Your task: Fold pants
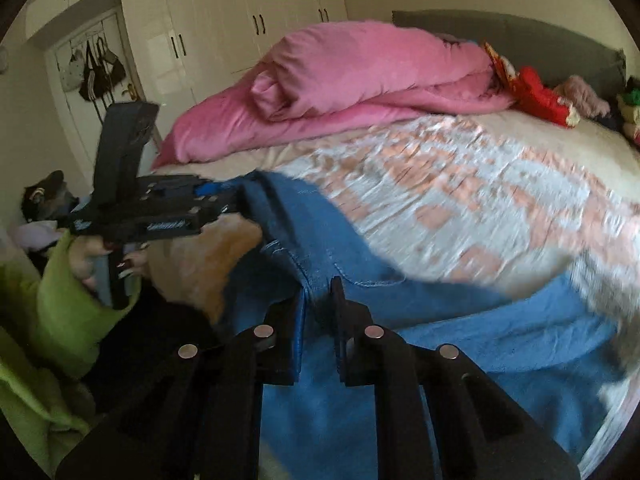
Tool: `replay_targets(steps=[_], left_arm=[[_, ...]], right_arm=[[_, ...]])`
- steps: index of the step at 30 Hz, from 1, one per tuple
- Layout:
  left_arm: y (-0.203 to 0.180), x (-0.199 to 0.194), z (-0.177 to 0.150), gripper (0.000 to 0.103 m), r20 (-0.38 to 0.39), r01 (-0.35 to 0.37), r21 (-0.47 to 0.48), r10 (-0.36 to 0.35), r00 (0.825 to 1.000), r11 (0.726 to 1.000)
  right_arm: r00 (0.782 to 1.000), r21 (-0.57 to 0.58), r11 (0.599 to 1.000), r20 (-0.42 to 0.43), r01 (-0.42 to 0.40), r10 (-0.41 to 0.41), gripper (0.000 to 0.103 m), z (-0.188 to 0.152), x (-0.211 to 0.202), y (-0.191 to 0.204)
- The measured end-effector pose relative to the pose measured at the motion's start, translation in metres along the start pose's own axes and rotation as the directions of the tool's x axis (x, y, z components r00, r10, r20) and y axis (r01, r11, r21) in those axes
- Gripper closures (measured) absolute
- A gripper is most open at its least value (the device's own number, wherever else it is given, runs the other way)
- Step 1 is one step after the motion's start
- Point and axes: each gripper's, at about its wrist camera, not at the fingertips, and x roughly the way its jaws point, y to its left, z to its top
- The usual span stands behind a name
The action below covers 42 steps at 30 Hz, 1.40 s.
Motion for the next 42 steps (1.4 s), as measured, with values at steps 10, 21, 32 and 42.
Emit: replay_targets(steps=[10, 21, 32, 42], left_arm=[[-0.001, -0.008, -0.05, 0.072, -0.114, -0.024, 0.0, 0.024, 0.993, 1.0], [0.017, -0.027, -0.078, 0.036, -0.171, -0.089, -0.08, 0.075, 0.982, 0.993], [-0.037, -0.031, -0.048, 0.042, -0.122, 0.051, -0.009, -0.052, 0.991, 0.999], [-0.036, 0.019, -0.071, 0.046, -0.225, -0.01, 0.028, 0.016, 0.974, 1.0]], right_arm=[[0.993, 0.032, 0.998, -0.107, -0.049, 0.052, 0.091, -0.059, 0.02, 0.044], [0.984, 0.03, 1.0, -0.177, -0.002, 0.008, 0.091, -0.077, 0.041, 0.05], [0.98, 0.036, 0.999, -0.196, -0.026, 0.032, 0.083, -0.082, 0.042, 0.053], [0.995, 0.048, 0.999, -0.097, 0.009, -0.004, 0.062, -0.062, 0.005, 0.043]])
